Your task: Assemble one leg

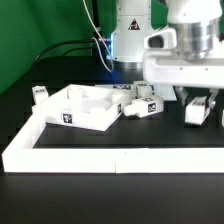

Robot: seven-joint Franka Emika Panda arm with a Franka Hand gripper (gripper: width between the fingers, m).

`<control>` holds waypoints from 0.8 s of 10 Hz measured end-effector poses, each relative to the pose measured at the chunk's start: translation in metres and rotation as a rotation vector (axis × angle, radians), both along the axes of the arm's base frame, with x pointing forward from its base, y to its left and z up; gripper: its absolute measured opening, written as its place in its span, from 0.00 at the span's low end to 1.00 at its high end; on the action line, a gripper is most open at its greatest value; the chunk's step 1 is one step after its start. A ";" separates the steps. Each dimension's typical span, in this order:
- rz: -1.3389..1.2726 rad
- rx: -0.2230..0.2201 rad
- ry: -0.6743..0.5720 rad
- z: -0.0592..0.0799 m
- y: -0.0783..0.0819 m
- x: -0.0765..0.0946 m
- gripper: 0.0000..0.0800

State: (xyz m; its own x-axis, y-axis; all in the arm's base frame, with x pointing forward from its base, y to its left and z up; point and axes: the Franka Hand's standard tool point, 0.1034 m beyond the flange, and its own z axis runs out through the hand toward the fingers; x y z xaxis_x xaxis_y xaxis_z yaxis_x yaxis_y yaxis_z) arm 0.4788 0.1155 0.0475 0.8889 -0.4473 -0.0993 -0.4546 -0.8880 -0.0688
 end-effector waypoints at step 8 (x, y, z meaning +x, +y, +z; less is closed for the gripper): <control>0.114 -0.008 -0.045 -0.018 0.013 -0.049 0.35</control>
Offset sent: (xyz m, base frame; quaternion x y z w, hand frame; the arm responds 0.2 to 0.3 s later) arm 0.0000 0.0000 0.0000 0.0000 0.0000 0.0000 1.0000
